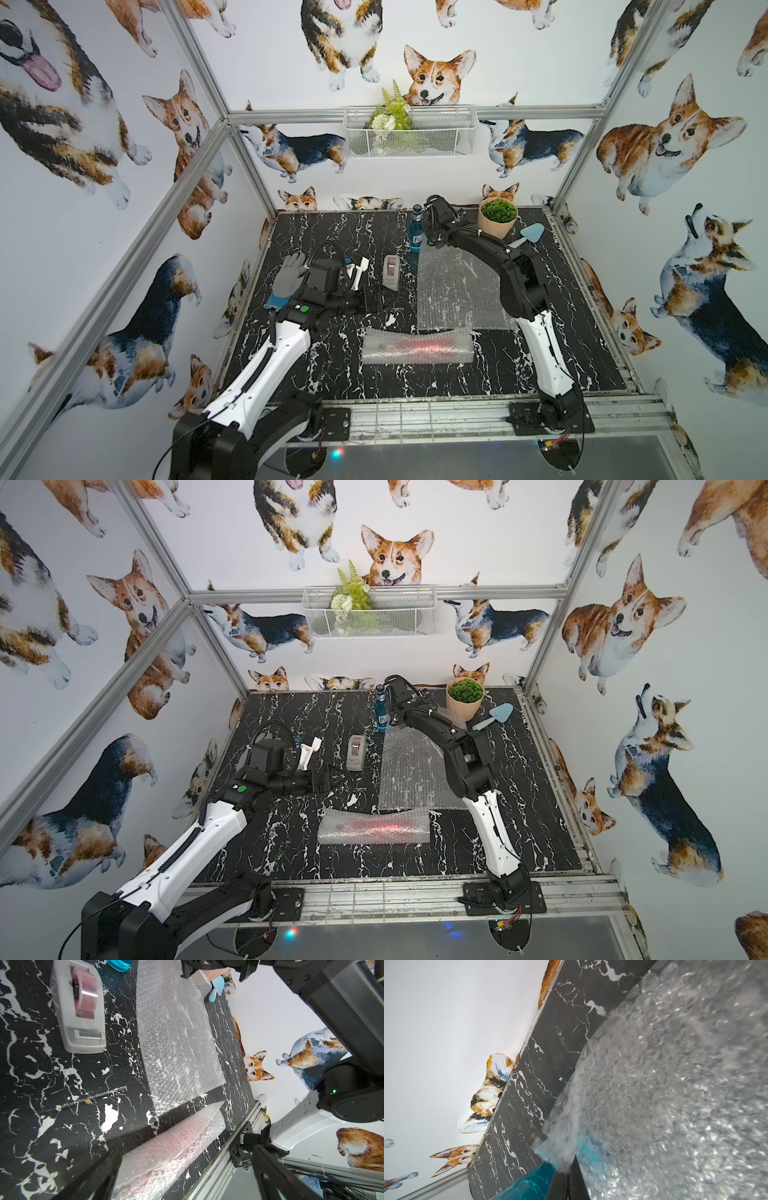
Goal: Wrap wine bottles in bubble wrap
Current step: Move the bubble wrap to the center of the board.
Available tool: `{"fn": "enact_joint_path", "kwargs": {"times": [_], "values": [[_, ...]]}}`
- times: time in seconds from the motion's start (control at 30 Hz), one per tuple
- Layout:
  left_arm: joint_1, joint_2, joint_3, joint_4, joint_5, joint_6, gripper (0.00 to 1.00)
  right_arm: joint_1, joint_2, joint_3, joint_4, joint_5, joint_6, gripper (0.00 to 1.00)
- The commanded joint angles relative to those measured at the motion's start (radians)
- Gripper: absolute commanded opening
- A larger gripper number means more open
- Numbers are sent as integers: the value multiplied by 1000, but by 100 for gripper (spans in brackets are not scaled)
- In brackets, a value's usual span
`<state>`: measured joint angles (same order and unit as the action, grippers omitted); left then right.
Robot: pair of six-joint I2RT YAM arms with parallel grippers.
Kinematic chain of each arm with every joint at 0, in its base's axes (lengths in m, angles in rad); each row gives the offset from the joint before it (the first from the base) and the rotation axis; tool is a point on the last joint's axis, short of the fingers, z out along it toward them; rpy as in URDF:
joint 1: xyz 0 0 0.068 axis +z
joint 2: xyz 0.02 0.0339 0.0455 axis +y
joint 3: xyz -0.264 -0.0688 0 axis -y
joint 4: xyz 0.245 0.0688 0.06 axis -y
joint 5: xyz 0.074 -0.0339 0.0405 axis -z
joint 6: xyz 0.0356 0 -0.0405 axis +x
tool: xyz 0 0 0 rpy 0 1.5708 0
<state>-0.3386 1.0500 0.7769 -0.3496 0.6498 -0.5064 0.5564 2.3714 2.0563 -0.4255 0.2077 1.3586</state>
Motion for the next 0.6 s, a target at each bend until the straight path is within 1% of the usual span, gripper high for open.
{"fn": "enact_joint_path", "kwargs": {"times": [0.0, 0.07, 0.17, 0.2, 0.23, 0.3, 0.37, 0.4, 0.43, 0.47, 0.5, 0.53, 0.57], "values": [[3, 5, 2, 26, 17, 0, 100, 2, -23, -33, -7, -23, 104, 31], [3, 5, 4, 27, 20, 0, 100, 1, -63, -41, -41, 2, 18, 48], [3, 5, -1, 29, 21, 3, 100, -13, -131, -116, 7, -37, -41, 61], [3, 7, 0, 30, 23, 5, 100, -17, -167, -151, 29, -57, -90, 68], [3, 9, 2, 27, 24, 6, 100, -19, -192, -174, 41, -68, -127, 71], [3, 8, 5, 25, 21, 9, 100, -23, -265, -255, 129, -99, -272, 73], [3, 1, 4, 24, 22, 10, 100, -24, -340, -339, 187, -85, -414, 76], [3, -2, 0, 29, 21, 9, 100, -28, -371, -387, 241, -106, -488, 76], [3, -2, -4, 32, 21, 8, 100, -30, -403, -439, 284, -108, -554, 77], [3, 0, -4, 30, 21, 9, 100, -31, -429, -466, 305, -105, -587, 79], [3, 2, -3, 26, 23, 11, 100, -36, -445, -500, 342, -143, -645, 80], [3, 4, -1, 25, 25, 11, 100, -47, -476, -572, 462, -264, -802, 83], [3, 3, 2, 19, 21, 14, 100, -47, -496, -626, 542, -341, -933, 85]]}}
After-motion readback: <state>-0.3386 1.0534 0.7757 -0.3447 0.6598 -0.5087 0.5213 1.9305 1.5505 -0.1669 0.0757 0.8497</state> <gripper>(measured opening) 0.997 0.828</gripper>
